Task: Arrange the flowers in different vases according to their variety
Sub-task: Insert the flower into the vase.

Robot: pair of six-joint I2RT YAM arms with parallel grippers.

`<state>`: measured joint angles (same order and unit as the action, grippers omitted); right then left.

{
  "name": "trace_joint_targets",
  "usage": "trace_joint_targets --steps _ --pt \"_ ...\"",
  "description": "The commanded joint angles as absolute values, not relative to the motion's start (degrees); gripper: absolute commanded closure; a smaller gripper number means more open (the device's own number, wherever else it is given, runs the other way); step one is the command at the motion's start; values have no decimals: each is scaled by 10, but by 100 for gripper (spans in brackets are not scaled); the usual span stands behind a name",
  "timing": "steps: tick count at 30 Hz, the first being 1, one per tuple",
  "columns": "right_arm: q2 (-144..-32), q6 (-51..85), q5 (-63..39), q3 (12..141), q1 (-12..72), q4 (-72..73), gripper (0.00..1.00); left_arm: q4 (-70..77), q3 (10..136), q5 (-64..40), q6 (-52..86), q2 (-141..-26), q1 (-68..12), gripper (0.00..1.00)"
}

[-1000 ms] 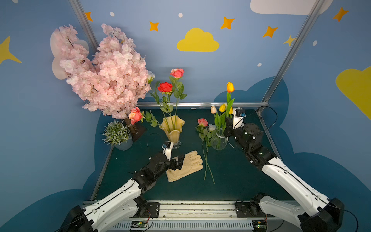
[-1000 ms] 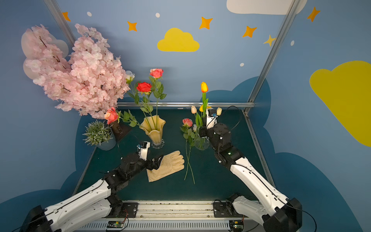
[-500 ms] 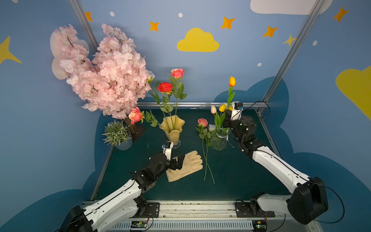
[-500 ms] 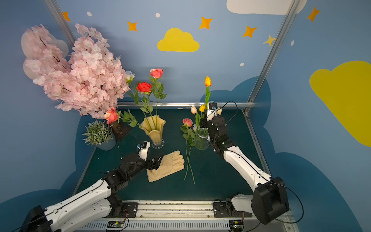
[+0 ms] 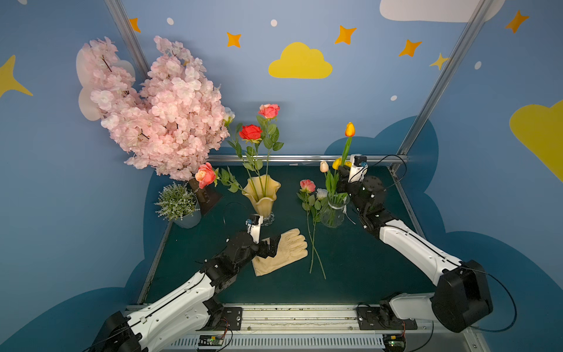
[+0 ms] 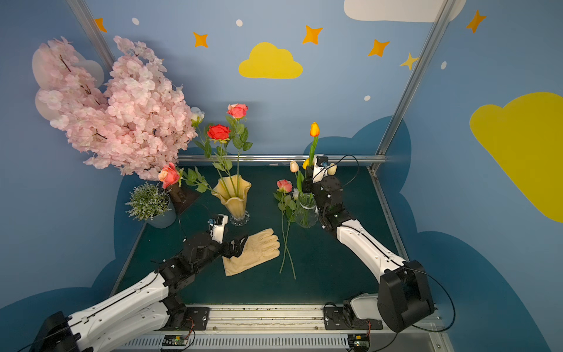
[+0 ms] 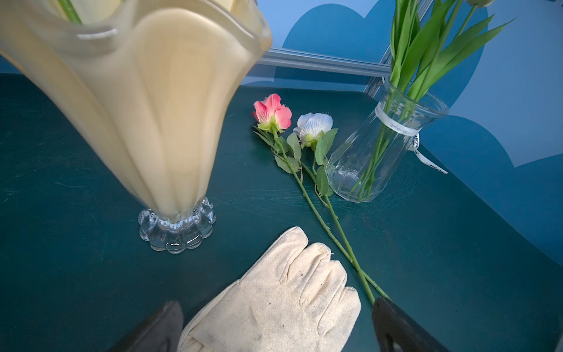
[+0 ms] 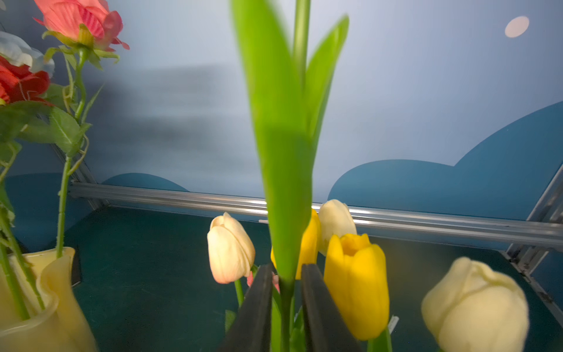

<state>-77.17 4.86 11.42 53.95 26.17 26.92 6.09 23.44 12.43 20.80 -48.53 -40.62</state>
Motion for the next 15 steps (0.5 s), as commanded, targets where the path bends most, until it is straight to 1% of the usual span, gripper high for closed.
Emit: trace_joint_targets --steps 1,5,10,12,15 --pt "-742 61 92 520 260 302 69 71 231 122 202 -488 -405 0" --pt "-692 84 79 531 259 211 68 72 231 120 202 -490 -405 0" --pt "-614 109 51 536 260 81 63 73 232 120 202 -494 -405 0" --pt "-583 121 43 524 260 48 59 74 232 121 201 -496 -405 0" --pt "-531 132 30 494 259 5 50 74 234 121 202 -502 -405 0"
